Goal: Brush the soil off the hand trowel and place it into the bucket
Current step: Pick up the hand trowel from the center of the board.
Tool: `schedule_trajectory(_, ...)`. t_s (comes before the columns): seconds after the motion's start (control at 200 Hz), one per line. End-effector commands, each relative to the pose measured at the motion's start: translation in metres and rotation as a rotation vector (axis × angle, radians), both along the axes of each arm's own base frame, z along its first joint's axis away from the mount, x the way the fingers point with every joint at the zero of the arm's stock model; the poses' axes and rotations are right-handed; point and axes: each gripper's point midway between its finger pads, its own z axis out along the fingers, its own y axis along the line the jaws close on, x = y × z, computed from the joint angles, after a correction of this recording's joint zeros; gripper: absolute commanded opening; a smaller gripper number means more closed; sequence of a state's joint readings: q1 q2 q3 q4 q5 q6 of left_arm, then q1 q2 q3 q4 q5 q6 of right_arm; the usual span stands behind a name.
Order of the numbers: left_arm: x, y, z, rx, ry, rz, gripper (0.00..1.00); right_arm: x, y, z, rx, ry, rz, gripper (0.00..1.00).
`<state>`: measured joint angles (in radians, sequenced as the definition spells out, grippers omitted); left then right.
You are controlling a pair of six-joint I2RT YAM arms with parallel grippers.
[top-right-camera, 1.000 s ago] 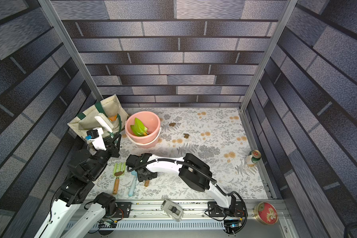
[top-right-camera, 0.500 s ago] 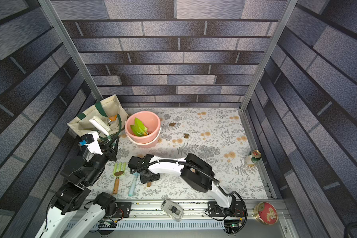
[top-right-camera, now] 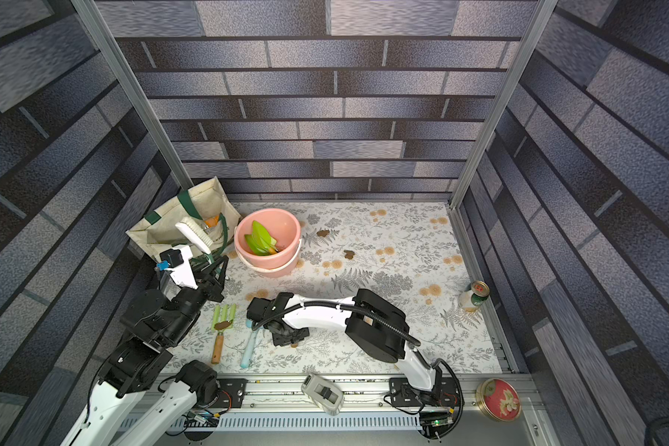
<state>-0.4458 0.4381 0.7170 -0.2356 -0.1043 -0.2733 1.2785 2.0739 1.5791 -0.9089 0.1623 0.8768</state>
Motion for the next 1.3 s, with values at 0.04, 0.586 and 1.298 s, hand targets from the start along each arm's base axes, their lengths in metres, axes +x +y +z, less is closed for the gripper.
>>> schedule_trajectory(0.04,0.003,-0.002,0.004,0.047,0.007,0.000,0.01,0.016,-0.038,0.071,-0.062,-0.174,0.078,0.10)
schedule_trajectory(0.586,0.044,-0.079,-0.068,0.211,0.391,-0.233,0.01,0.075,-0.167,0.141,-0.173,-0.045,0.190,0.08)
schedule_trajectory(1.298,0.019,-0.234,-0.173,0.417,0.803,-0.726,0.00,0.122,-0.218,0.158,-0.422,-0.050,0.320,0.04)
